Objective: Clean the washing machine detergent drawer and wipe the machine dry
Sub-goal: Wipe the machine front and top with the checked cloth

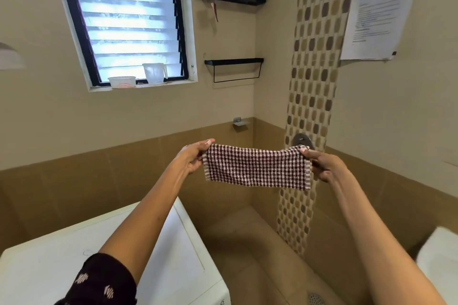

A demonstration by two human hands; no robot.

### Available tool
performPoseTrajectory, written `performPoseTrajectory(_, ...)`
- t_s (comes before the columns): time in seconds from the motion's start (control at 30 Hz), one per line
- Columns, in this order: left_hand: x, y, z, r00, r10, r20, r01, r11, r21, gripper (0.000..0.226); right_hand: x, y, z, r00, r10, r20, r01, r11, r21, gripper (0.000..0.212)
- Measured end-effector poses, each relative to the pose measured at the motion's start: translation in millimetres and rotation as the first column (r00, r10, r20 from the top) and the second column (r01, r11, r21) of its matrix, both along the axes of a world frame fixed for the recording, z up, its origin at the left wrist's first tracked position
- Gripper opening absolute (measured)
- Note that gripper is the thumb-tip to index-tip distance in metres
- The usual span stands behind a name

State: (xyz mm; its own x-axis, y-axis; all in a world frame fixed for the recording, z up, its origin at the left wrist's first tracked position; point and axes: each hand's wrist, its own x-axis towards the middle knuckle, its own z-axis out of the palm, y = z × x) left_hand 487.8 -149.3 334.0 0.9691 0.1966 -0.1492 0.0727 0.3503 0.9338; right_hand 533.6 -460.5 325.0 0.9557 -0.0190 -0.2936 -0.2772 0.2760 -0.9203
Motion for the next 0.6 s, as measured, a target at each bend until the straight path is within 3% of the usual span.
performPoseTrajectory(0.07,-1,3,0,0.999,-0.008,0.043,0.006,0.998,0.062,0.032,-2,0,6,0.997,-0.049,0.063,0.050,0.999,-0.020,0.028)
performPoseTrajectory(0.2,-4,3,1,0.985,0.054,0.161,-0.114,0.913,0.393,0.038,-10,5,13,0.975,-0.078,0.210,0.084,0.996,-0.018,0.011)
performPoseTrajectory(0.37,-1,3,5,0.917,0.190,0.350,-0.359,0.774,0.521,0.032,-13,16,11,0.901,-0.161,0.404,0.122,0.985,0.121,0.011)
performPoseTrajectory(0.53,3,1,12,0.891,0.218,0.399,-0.447,0.577,0.683,0.019,-11,22,10,0.840,-0.221,0.496,0.102,0.961,0.255,0.019)
performPoseTrajectory(0.6,1,0,14,0.894,0.217,0.391,-0.437,0.615,0.657,0.017,-11,23,13,0.808,-0.253,0.532,0.112,0.952,0.284,0.019)
